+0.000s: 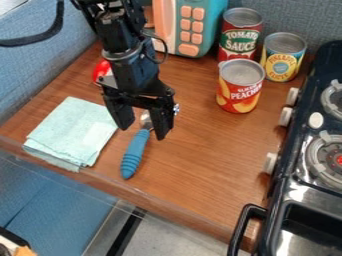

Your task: Picks the red thing and puts it on the lower right side of the table

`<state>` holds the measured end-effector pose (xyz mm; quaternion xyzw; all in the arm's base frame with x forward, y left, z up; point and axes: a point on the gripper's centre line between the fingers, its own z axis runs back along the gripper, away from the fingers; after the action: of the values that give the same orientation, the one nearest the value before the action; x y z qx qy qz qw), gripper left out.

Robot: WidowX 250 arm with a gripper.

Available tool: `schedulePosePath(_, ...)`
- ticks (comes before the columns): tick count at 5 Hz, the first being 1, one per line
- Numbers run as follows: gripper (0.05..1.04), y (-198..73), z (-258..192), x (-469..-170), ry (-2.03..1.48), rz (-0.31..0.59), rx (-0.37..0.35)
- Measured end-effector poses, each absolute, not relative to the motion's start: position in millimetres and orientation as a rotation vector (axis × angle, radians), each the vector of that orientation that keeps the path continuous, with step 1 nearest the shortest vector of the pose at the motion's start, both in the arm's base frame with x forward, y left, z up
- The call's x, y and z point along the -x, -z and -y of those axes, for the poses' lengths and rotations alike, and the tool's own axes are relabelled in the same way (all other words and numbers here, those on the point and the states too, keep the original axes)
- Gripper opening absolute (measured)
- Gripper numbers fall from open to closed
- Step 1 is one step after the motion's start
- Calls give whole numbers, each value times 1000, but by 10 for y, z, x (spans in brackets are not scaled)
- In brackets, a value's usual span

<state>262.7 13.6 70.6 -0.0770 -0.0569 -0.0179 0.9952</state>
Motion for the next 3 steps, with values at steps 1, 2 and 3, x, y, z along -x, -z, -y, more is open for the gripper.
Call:
schedulePosePath(1,999,-617,-150,-2613,32,80,160)
schedulePosePath(2,999,-620,-512,-2804,-42,99,141)
schedulePosePath(3,999,-650,-793,-2994,-57,111,133)
